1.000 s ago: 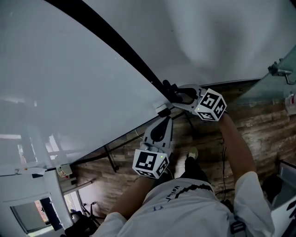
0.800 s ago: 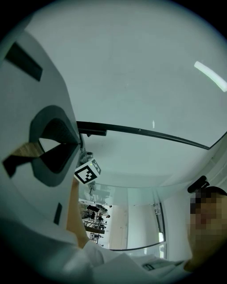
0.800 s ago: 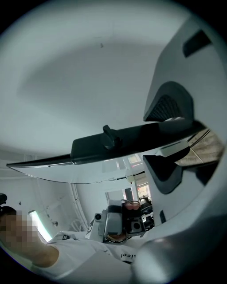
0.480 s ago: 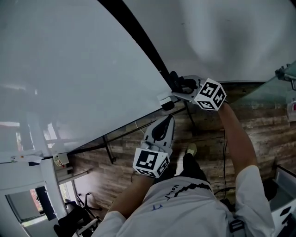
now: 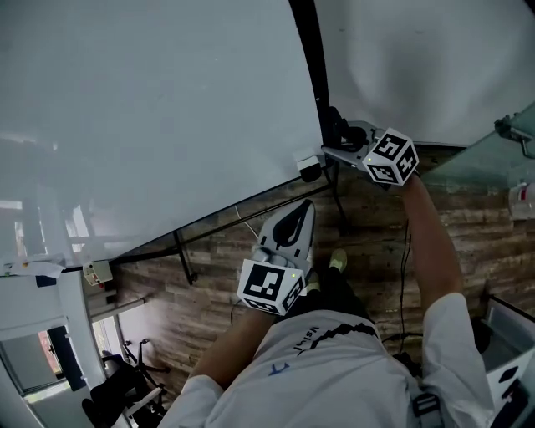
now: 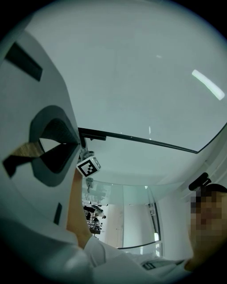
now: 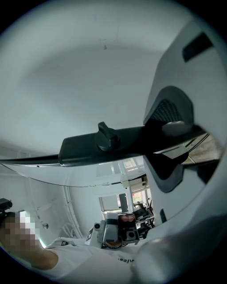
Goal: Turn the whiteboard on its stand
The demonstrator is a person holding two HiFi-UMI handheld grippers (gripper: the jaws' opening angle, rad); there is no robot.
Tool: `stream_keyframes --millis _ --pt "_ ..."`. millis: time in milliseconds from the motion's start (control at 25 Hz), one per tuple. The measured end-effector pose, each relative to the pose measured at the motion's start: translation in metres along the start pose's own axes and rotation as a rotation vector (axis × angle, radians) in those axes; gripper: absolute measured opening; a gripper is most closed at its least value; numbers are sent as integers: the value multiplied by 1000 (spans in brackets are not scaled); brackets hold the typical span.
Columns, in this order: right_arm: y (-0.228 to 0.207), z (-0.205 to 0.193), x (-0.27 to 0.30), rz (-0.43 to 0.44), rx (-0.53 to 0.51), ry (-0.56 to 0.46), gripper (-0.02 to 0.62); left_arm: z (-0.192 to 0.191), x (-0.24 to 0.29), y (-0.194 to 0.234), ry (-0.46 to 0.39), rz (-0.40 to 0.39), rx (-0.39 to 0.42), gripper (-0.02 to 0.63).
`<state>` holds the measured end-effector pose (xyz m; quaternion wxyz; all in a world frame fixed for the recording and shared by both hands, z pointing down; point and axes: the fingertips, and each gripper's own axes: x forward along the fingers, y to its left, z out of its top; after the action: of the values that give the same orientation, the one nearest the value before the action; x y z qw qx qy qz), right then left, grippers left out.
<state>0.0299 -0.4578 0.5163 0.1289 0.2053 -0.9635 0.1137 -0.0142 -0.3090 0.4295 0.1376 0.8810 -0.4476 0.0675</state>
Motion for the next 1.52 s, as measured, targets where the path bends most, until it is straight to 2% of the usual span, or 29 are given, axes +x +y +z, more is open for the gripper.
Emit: stream_keyframes --millis 320,640,960,1280,1520 --pt "23 -5 -19 -78 46 -24 201 -17 -44 3 -14 -43 -25 11" --pt "66 -23 -40 -110 95 -30 204 -40 -78 -7 1 -109 -40 11" --pt "122 -43 -62 -150 111 -24 204 -55 -117 -39 -1 -151 -21 11" --pt "173 -59 -82 -179 128 -47 204 -77 -147 -76 6 -135 -34 11" --pt "219 -73 -99 -188 133 -53 204 -89 -179 -117 -17 -81 -55 11"
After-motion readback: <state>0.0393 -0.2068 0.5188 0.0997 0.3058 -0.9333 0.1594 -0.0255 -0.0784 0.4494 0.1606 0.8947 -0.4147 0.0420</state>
